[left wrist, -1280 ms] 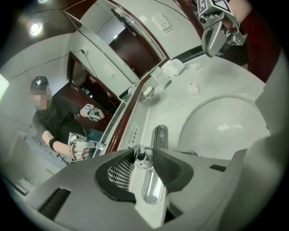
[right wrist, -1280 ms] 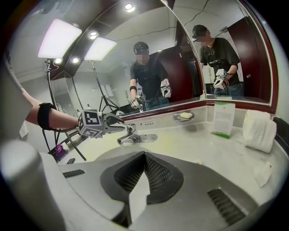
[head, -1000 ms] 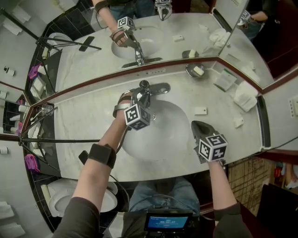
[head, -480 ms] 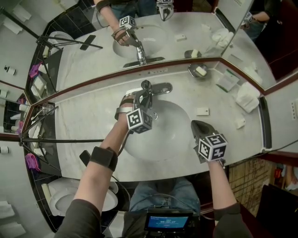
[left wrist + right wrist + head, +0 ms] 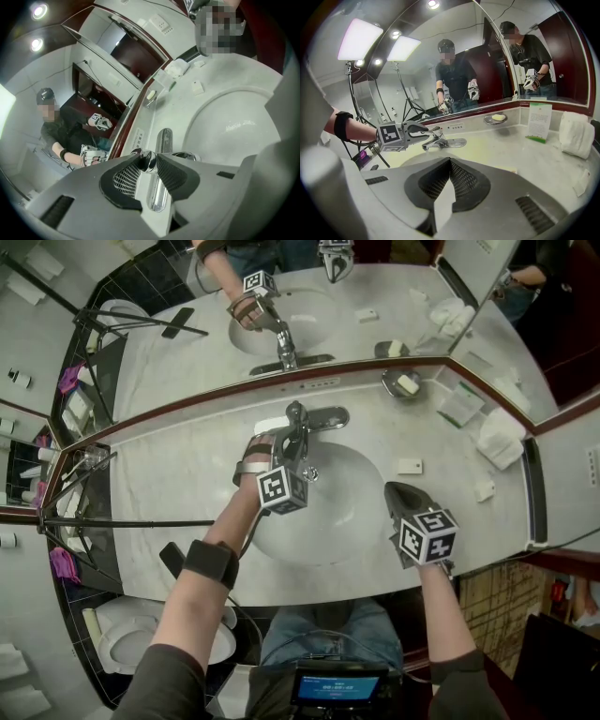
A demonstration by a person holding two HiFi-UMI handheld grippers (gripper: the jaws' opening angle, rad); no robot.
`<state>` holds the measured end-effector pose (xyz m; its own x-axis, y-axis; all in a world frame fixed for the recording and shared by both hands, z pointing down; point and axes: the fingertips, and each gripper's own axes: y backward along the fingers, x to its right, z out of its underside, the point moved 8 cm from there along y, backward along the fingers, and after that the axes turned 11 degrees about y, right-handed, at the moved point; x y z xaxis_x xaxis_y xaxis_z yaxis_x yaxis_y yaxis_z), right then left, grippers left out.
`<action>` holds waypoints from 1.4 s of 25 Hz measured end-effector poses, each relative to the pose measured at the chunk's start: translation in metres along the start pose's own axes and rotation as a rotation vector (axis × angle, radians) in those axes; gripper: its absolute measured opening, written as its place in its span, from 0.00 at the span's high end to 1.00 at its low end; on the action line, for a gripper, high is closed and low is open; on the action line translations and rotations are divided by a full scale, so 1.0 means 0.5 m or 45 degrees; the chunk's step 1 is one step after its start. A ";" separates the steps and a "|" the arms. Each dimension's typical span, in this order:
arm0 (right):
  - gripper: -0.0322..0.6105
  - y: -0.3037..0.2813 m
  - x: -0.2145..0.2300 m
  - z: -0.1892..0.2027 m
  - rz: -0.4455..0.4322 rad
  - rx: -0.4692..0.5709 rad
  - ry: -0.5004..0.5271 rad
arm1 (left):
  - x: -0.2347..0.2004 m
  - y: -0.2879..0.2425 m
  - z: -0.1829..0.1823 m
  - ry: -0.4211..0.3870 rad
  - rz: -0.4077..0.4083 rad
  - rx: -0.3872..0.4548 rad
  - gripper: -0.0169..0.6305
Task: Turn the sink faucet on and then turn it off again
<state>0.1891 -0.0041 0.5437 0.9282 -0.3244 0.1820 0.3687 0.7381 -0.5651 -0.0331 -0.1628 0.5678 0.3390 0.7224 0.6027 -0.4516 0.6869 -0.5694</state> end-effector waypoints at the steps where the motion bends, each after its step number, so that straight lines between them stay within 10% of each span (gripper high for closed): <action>1: 0.92 0.000 0.000 0.000 0.000 0.000 0.000 | 0.002 0.001 0.001 0.001 0.003 0.001 0.81; 25: 0.92 0.043 -0.006 -0.034 -0.002 0.007 0.068 | 0.020 0.116 -0.003 0.022 0.020 0.006 0.83; 35: 0.92 0.074 -0.033 -0.061 -0.054 0.006 0.133 | 0.004 0.343 -0.034 0.379 0.015 0.112 0.97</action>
<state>0.1857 0.0104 0.4954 0.9016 -0.4154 0.1206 0.4082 0.7250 -0.5548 -0.0960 -0.0419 0.4619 0.5544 0.7308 0.3983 -0.5225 0.6781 -0.5168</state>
